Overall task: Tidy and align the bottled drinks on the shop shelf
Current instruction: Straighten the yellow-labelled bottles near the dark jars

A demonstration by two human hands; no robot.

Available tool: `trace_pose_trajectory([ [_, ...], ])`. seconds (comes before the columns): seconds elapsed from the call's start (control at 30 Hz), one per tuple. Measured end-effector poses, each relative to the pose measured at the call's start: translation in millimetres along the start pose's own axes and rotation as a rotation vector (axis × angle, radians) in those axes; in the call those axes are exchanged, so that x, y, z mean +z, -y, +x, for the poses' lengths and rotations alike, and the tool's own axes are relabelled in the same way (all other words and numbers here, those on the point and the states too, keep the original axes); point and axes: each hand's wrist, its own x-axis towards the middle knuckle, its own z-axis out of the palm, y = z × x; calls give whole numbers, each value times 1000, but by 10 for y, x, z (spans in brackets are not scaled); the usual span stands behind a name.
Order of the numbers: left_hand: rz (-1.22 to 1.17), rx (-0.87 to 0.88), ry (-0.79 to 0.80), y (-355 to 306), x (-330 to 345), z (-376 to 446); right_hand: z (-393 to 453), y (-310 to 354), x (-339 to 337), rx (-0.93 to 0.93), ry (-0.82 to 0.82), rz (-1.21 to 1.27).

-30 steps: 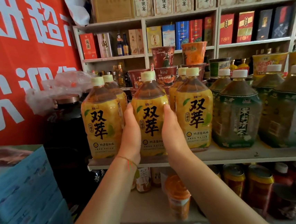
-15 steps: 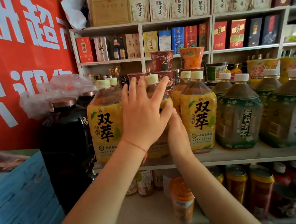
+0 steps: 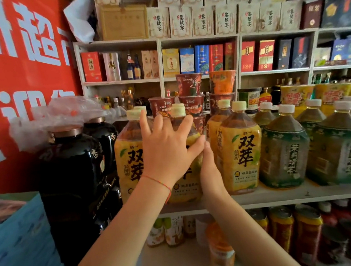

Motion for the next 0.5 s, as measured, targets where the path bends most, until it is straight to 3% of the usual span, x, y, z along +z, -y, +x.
trace_pose_trajectory([
  [0.3,-35,-71,-2,-45,76,-116,-34,55,29,98,8,-30],
  [0.4,-128,-95,-54,-187,87,-207,-143,58,-118,-55,29,-266],
  [0.5,-320,-8,-229,-433,109,-345,-244,68,-414,-324,-135,-335],
])
